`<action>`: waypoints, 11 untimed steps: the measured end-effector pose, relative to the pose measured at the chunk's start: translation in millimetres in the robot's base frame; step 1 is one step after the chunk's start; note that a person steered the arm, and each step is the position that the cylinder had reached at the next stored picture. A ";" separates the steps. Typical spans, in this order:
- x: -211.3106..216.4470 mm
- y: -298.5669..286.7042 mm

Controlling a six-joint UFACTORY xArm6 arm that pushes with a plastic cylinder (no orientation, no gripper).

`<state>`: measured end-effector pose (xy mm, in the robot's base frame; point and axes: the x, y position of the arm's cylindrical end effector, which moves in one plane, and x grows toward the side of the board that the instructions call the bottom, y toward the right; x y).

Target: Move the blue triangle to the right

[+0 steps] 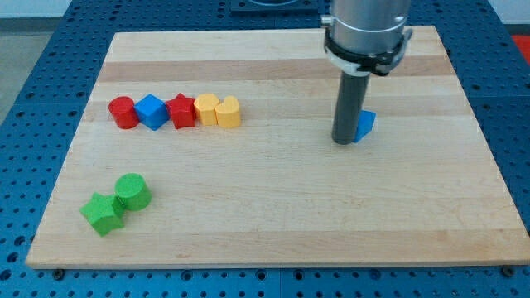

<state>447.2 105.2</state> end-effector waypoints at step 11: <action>-3.9 -49.7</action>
